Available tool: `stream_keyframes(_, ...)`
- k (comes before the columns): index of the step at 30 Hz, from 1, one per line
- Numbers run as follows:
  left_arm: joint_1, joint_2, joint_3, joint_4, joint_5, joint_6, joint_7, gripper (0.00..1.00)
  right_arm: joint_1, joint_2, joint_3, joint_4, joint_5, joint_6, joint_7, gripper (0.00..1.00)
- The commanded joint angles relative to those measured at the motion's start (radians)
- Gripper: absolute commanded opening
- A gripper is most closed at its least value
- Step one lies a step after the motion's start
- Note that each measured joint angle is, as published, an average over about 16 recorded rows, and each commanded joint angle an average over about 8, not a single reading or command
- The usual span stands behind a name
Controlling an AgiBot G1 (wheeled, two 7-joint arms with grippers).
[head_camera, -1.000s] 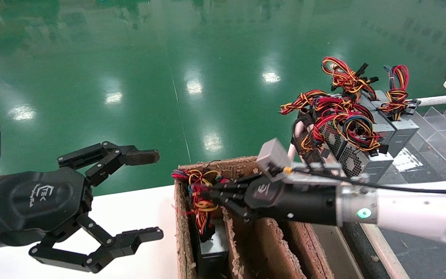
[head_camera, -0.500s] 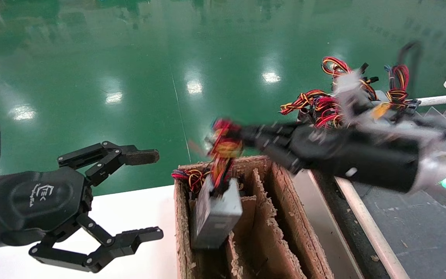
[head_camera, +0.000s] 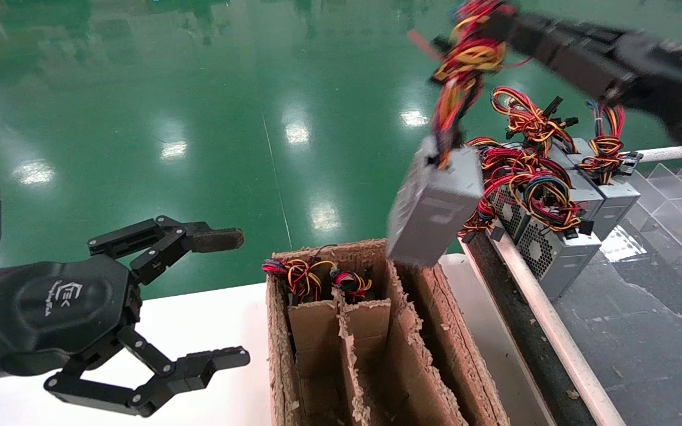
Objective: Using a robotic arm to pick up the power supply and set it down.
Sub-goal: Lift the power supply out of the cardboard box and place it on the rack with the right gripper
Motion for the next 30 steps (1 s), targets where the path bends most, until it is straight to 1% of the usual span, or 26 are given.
stream_keyframes(1,0.0,0.0,0.0,0.0,0.0,0.0,0.0,1.0,0.022,0.012,0.008,-0.038,0.001,-0.005,-0.009,0.0)
stream_keyframes(9,0.0,0.0,0.0,0.0,0.0,0.0,0.0,1.0,0.17,0.058,0.024,-0.246,-0.013,-0.055,-0.066,0.0)
stream_keyframes(17,0.0,0.0,0.0,0.0,0.0,0.0,0.0,1.0,0.319,0.116,0.013,-0.446,-0.065,-0.077,-0.12,0.0)
stream_keyframes(23,0.0,0.0,0.0,0.0,0.0,0.0,0.0,1.0,0.39,0.169,-0.008,-0.572,-0.12,-0.036,-0.156,0.0)
stream_keyframes(27,0.0,0.0,0.0,0.0,0.0,0.0,0.0,1.0,0.413,0.202,-0.022,-0.628,-0.151,-0.006,-0.174,0.0)
stream_keyframes(30,0.0,0.0,0.0,0.0,0.0,0.0,0.0,1.0,0.419,0.228,-0.032,-0.655,-0.17,-0.008,-0.189,0.0)
